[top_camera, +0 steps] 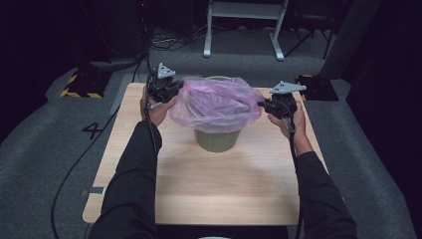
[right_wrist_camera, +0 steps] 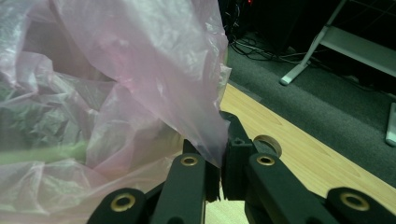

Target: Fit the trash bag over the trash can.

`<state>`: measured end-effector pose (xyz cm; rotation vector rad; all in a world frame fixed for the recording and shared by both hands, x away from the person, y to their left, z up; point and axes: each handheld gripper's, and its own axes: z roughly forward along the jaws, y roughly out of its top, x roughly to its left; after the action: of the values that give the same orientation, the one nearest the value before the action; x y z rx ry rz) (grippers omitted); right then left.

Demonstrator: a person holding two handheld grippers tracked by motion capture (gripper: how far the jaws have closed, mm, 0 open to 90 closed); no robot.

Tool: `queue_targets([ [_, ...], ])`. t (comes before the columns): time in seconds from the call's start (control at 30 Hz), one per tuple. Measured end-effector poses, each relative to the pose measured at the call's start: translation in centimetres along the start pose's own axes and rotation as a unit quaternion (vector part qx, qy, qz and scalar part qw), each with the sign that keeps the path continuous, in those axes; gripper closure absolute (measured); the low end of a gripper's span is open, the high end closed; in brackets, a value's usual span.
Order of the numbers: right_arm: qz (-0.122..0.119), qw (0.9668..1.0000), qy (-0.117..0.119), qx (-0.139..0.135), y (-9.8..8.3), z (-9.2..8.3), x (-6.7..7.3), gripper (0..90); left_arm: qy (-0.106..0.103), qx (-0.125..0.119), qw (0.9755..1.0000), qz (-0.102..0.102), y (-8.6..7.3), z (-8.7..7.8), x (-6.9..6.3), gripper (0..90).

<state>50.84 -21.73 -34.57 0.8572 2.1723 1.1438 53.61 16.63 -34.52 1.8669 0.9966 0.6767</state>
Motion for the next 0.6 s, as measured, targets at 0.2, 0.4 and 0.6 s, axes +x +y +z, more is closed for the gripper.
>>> queue_targets([
  [0.2, 0.006, 0.9999, 0.004, 0.008, -0.1, 0.9, -0.1, 88.3, -0.036, 0.036, 0.9982, -0.031, -1.8, 1.9, 0.2, 89.6],
  [0.4, 0.006, 0.9996, 0.027, 0.011, -0.4, 1.3, 0.2, 89.4, -0.080, 0.032, 0.9954, -0.042, -2.6, 2.5, -0.8, 89.7],
  [0.6, 0.005, 0.9989, 0.046, 0.006, -1.2, 0.9, 0.3, 90.0, -0.107, 0.022, 0.9934, -0.033, -3.4, 1.8, -1.7, 89.8],
])
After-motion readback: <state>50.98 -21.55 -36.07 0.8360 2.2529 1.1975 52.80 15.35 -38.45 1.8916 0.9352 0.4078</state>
